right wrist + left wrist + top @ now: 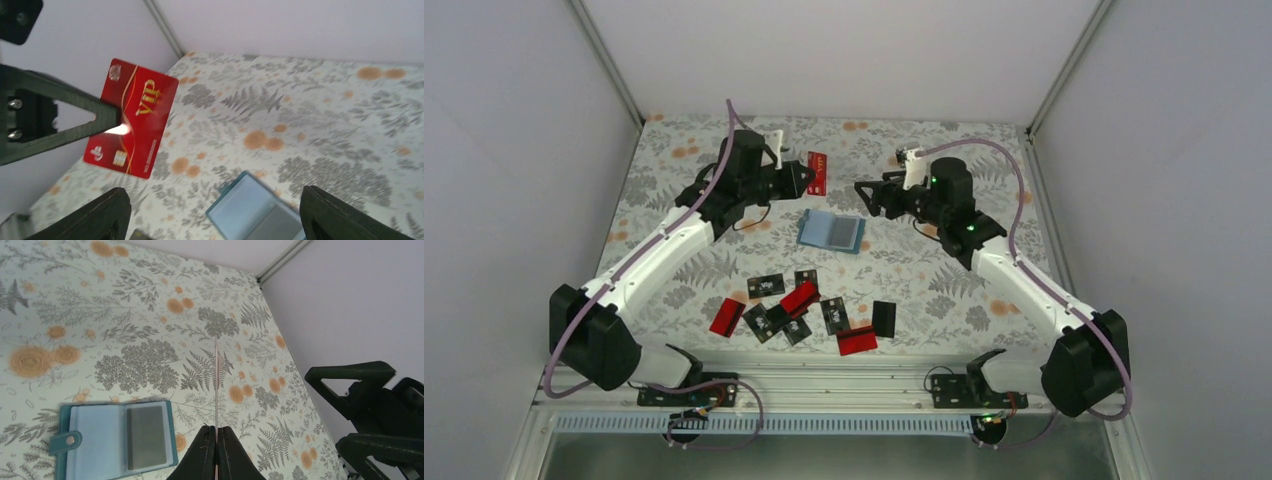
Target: Put the credit cards into the card holder
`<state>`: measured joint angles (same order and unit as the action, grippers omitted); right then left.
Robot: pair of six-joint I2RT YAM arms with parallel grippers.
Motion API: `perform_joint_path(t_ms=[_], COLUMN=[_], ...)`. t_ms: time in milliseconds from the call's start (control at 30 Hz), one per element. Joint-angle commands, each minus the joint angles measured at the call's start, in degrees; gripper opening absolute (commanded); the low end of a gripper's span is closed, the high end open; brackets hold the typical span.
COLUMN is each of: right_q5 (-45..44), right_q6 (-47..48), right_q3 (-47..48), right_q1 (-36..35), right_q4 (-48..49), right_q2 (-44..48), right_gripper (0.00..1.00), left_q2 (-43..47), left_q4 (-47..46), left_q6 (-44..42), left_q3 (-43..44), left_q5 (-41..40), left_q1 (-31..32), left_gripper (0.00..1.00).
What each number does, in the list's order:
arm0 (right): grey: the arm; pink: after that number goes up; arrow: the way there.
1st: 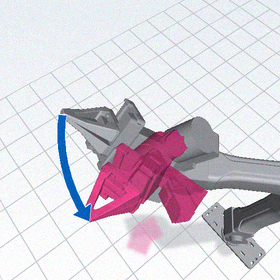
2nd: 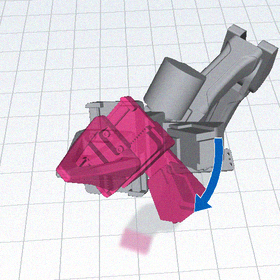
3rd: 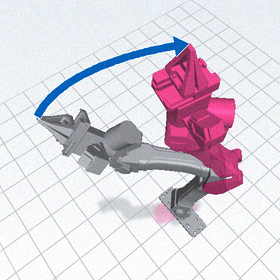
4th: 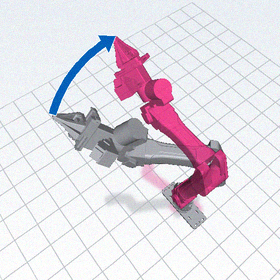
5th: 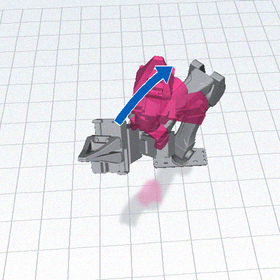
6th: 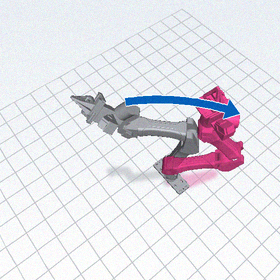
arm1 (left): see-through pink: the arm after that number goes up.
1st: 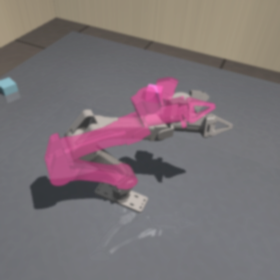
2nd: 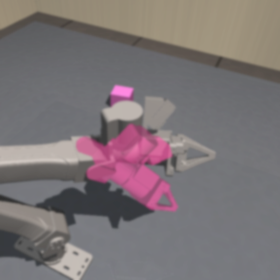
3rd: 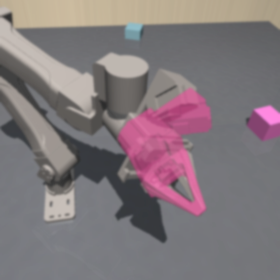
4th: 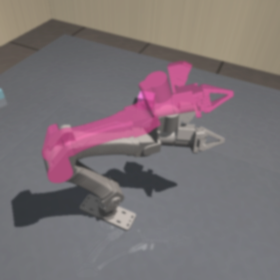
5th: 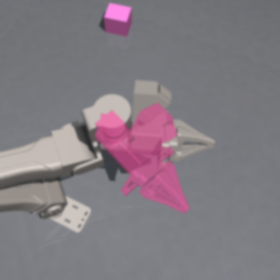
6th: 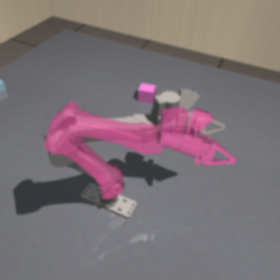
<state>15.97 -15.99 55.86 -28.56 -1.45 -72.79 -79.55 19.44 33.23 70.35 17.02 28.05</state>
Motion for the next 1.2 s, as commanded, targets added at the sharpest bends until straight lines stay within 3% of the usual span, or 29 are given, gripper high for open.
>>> perform_joint_path(t_ms=[0,200,467,833,1167], right_q5=[19.94,27.48,37.91,44.84,48.12], right_q6=[-7.74,-10.32,-14.46,-20.48,-26.74], right_q3=[1.21,0.76,-1.66,-0.02,0.61], right_q1=[4.67,7.36,9.22,9.31,9.22], right_q4=[-2.86,-3.29,4.46,12.47,20.57], right_q2=[0.82,-0.8,-0.06,-1.54,-2.49], right_gripper=[0.88,0.87,0.83,0.64,0.48], left_q2=[-0.1,1.06,3.44,5.36,5.81], left_q4=[-2.6,-5.26,-12.26,-23.22,-30.16], left_q6=[-4.85,-7.3,-7.35,-0.85,3.22], left_q3=[-0.69,-2.99,-6.31,-7.86,-8.84], left_q5=[3.9,7.71,16.66,28.05,30.81], left_q1=[-0.53,-0.6,-0.73,-0.88,-0.81], left_gripper=[0.02,0.02,0.02,0.02,0.02])
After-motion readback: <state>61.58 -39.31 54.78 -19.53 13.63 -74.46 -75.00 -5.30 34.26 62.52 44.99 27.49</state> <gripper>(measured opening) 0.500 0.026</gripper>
